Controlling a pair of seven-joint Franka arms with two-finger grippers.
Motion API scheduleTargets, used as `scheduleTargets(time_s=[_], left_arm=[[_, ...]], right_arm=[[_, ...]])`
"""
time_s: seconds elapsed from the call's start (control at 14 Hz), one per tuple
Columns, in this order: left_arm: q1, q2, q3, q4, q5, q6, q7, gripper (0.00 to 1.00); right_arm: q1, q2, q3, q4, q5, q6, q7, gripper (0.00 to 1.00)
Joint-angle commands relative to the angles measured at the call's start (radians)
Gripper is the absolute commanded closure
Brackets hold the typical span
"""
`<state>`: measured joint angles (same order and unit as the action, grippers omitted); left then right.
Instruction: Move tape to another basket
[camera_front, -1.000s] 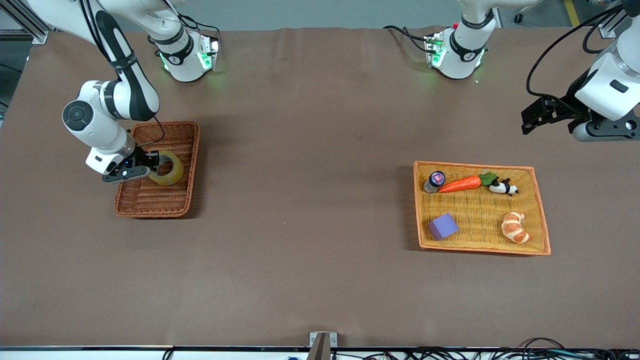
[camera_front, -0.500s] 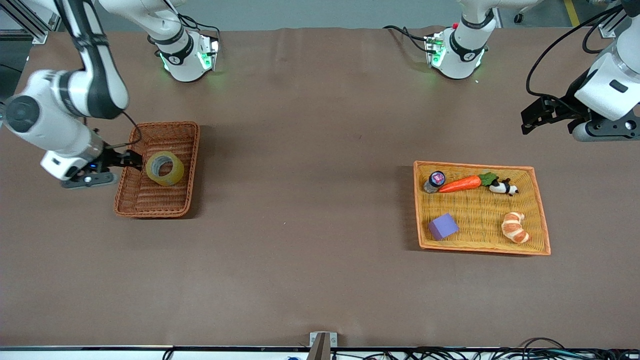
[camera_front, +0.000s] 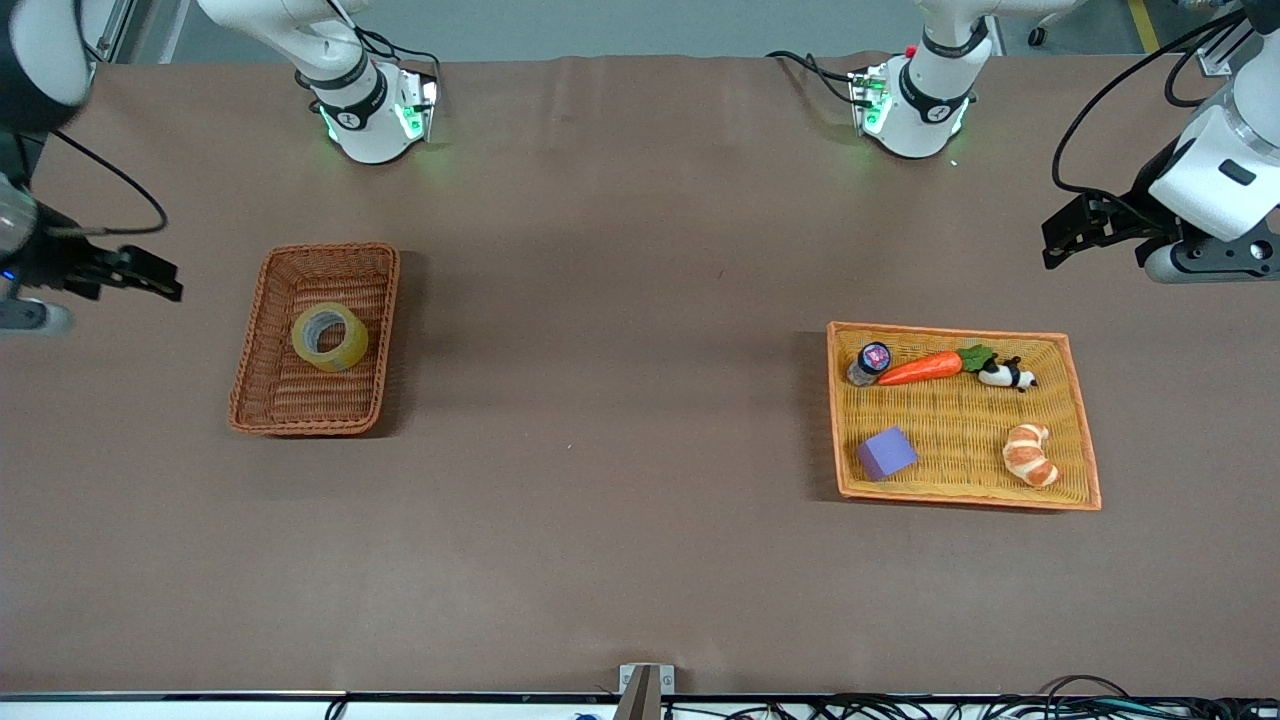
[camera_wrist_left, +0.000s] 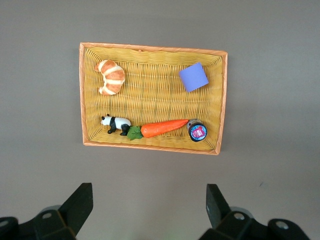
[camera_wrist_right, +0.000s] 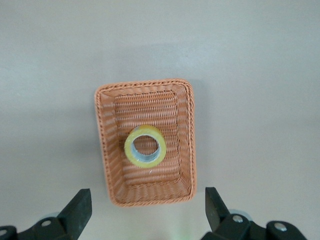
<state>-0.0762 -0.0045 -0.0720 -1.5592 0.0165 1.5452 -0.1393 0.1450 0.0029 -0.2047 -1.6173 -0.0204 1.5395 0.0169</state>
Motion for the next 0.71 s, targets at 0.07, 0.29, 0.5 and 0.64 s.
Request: scheduleTargets(time_s=[0.07,0.29,0.5,0.64], left_arm=[[0.007,-0.002,-0.002,0.013,-0.006,-0.013,0.018,0.0],[-0.002,0.0,-0.003,0.014,-0.001,-0.013,0.014,0.0],[-0.008,0.001,-0.003,0.014,0.0,-0.013,0.052,0.0],[-0.007,0.001,-0.003,0.014,0.0,-0.013,0.053,0.0]], right_arm=[[-0.114,0.02,0.096,0.146,0.04,-0.108,0.035,0.0],[-0.11,0.017,0.11,0.14,0.042,-0.11,0.035,0.0],[-0.107,0.017,0.113,0.137,0.074,-0.119,0.034,0.0],[-0.107,0.017,0.113,0.137,0.074,-0.116,0.034,0.0]])
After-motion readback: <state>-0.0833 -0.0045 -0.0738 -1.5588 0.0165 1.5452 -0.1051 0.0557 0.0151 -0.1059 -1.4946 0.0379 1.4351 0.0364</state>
